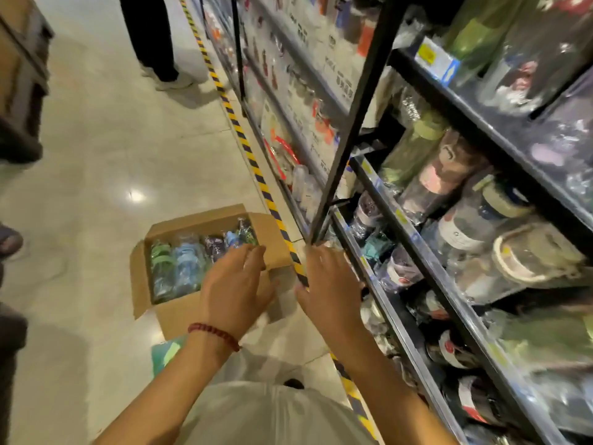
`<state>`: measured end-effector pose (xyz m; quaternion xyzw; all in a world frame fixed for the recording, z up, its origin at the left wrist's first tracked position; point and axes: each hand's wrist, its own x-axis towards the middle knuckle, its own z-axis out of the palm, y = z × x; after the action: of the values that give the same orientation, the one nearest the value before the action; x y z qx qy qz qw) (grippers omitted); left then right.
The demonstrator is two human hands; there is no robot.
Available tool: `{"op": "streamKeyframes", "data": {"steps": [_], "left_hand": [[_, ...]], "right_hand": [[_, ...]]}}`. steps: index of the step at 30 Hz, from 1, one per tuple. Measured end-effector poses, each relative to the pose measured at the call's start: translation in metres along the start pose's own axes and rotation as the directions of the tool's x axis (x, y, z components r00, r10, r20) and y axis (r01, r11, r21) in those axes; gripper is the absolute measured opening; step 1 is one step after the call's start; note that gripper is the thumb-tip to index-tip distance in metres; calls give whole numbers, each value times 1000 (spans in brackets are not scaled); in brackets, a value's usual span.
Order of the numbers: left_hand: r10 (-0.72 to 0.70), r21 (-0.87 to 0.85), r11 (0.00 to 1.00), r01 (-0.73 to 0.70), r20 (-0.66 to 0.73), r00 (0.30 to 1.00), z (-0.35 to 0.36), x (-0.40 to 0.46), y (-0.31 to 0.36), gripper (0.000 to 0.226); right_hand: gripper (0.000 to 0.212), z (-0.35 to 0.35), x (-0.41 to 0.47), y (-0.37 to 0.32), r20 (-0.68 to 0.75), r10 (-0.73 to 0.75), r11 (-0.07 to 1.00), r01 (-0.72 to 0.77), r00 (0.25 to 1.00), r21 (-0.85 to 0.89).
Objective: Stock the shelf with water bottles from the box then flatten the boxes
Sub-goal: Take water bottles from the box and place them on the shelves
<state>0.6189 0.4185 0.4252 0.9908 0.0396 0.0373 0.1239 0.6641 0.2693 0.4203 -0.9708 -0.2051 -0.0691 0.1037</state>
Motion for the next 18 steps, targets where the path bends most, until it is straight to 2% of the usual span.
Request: {"op": "streamKeyframes", "data": {"steps": [4, 8, 12, 18], "left_hand": [[-218, 4, 976, 219, 113, 969, 16, -33, -43, 60], [-372, 8, 927, 375, 149, 916, 11, -41, -84, 59], [-405, 1, 913, 408, 127, 905, 6, -30, -136, 50], [-384, -4, 921, 390, 165, 909, 3, 14, -220, 62]], "right_hand": [[53, 32, 1, -45, 80, -183, 983, 180, 980, 36], [45, 63, 13, -86, 184, -267, 963, 255, 946, 84], [40, 91, 44, -124, 285, -289, 957, 277, 914, 82], [41, 127, 105, -181, 382, -210, 975, 220, 900, 19]]}}
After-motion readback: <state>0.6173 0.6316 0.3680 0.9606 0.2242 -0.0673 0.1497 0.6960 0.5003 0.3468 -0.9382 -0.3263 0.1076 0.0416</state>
